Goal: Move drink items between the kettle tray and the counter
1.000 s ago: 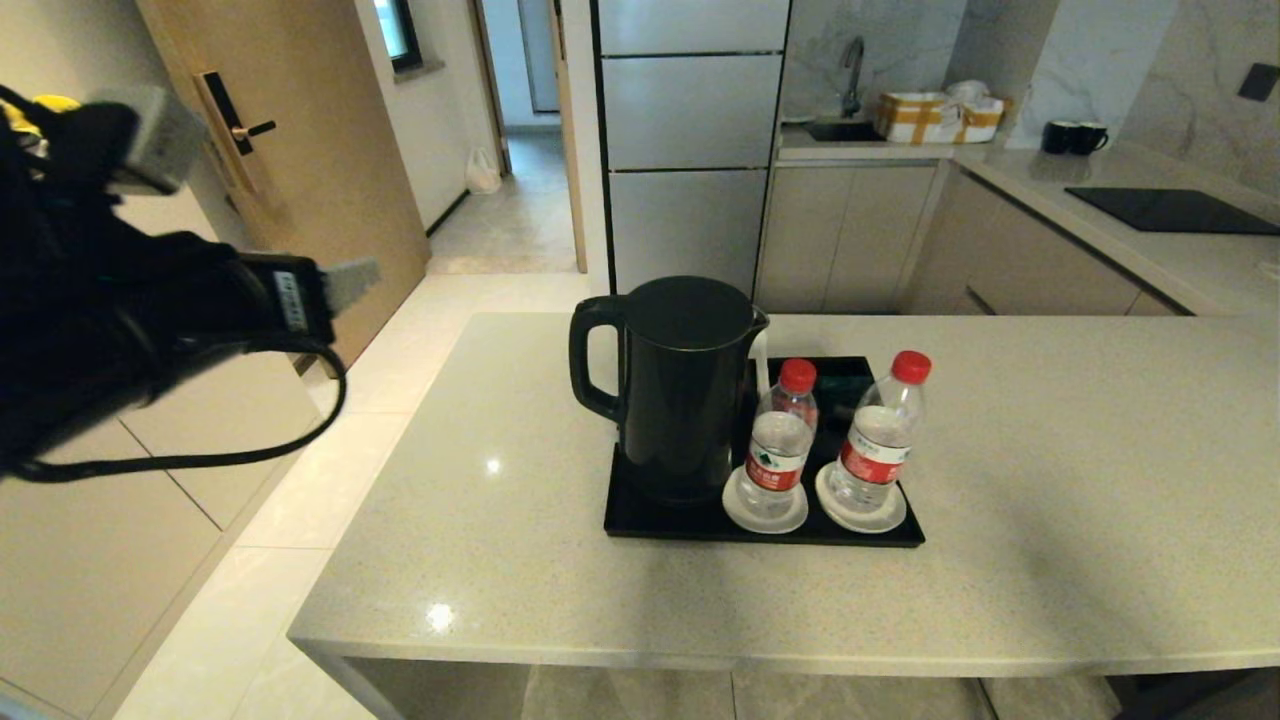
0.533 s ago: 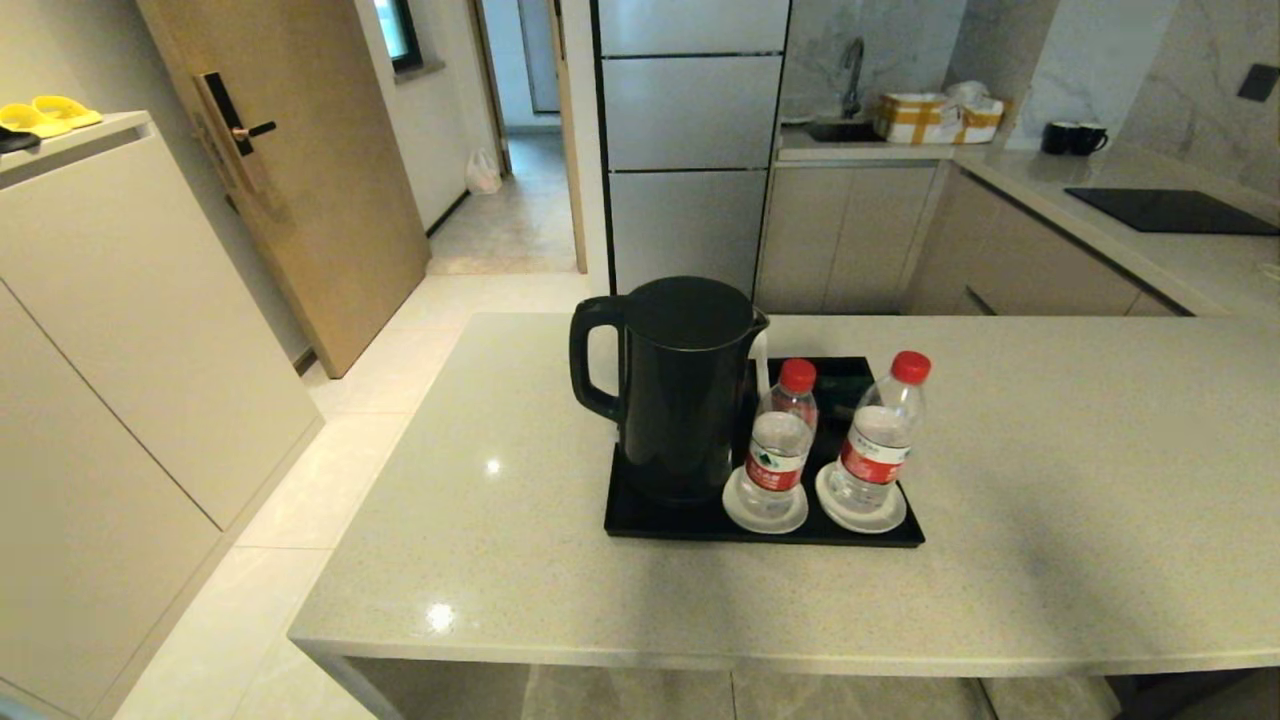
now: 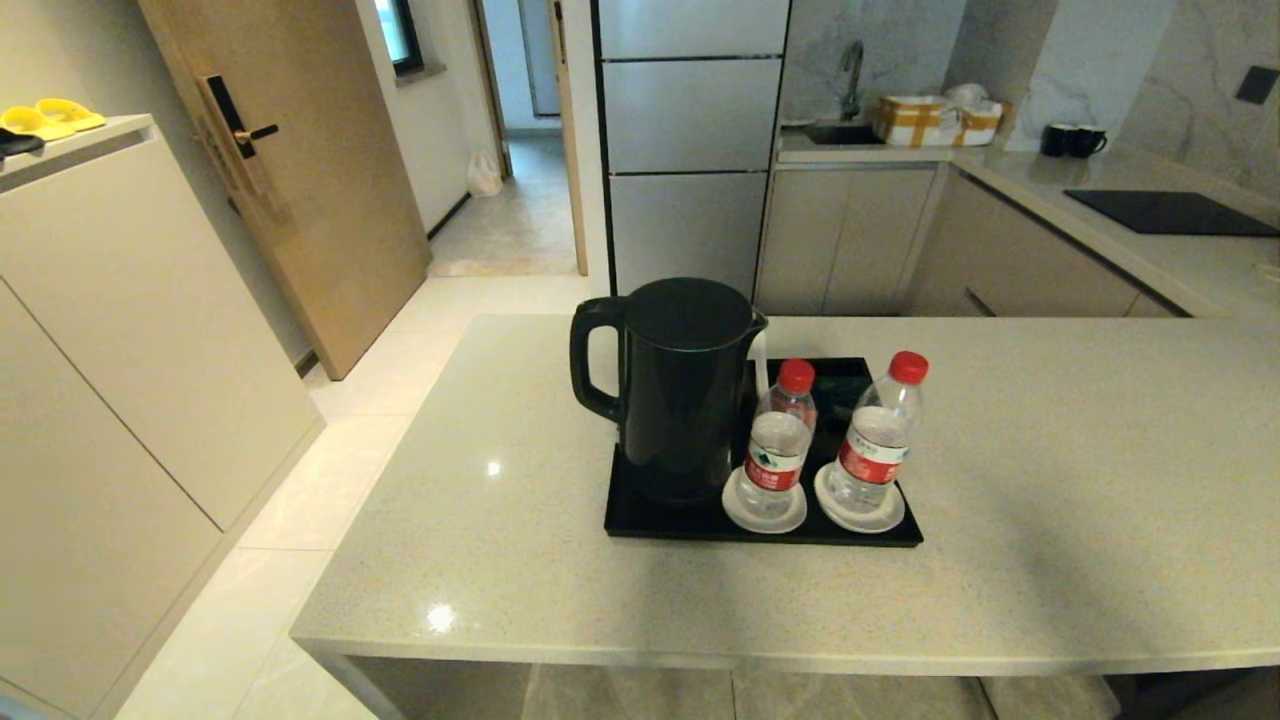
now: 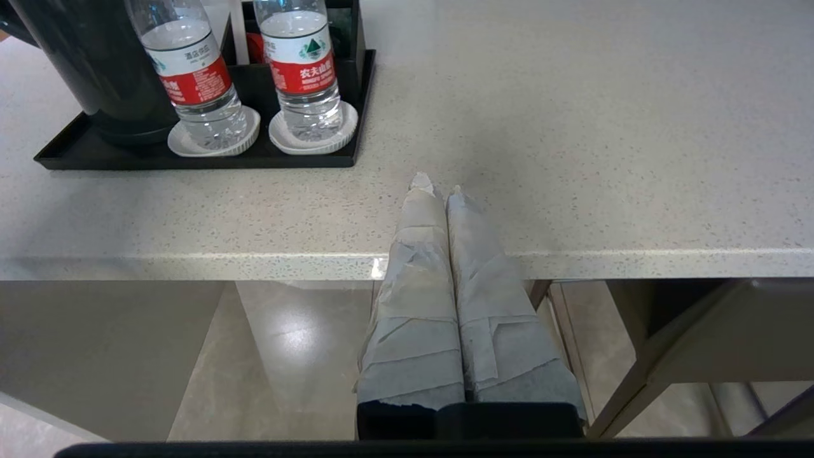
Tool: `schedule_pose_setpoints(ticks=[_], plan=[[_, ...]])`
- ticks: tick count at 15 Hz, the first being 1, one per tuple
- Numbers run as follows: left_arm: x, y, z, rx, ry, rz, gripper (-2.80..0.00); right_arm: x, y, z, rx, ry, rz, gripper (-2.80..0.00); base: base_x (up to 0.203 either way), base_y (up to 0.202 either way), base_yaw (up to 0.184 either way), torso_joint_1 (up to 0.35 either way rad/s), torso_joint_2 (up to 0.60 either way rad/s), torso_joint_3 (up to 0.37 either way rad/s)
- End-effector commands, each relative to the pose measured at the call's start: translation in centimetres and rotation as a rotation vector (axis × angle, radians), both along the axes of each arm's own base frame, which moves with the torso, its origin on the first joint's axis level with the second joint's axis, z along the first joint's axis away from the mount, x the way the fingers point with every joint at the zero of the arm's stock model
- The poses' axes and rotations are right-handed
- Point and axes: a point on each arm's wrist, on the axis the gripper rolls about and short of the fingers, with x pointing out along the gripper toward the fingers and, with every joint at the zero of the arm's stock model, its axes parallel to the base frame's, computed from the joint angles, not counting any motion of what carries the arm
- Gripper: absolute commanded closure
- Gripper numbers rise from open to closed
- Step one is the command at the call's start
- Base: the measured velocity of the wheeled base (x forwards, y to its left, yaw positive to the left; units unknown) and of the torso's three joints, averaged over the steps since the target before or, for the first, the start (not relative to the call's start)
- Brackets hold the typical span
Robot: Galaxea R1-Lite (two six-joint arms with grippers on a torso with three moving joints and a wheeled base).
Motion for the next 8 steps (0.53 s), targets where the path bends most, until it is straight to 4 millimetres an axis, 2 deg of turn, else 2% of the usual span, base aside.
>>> schedule_pose_setpoints(ticks=[1, 3, 5, 7, 8], plan=[[0.8, -0.3, -4.5, -0.042, 0.07, -0.01, 0.0, 0.0, 0.0, 0.0, 0.0, -0.003, 0.0, 0.0, 0.0, 0.0, 0.0, 0.0, 0.0, 0.0], [4.9, -0.4, -6.1, -0.069, 0.131, -0.022, 0.0, 0.0, 0.0, 0.0, 0.0, -0.001, -0.001, 0.0, 0.0, 0.0, 0.0, 0.0, 0.0, 0.0], [9.8, -0.4, -8.3, -0.07, 0.108, -0.024, 0.0, 0.0, 0.0, 0.0, 0.0, -0.001, 0.001, 0.0, 0.0, 0.0, 0.0, 0.0, 0.0, 0.0], [14.2, -0.4, -11.0, -0.023, 0.0, -0.024, 0.0, 0.0, 0.0, 0.0, 0.0, -0.002, 0.001, 0.0, 0.0, 0.0, 0.0, 0.0, 0.0, 0.0], [15.8, -0.4, -11.3, 0.015, -0.145, -0.035, 0.0, 0.0, 0.0, 0.0, 0.0, -0.001, 0.001, 0.0, 0.0, 0.0, 0.0, 0.0, 0.0, 0.0]])
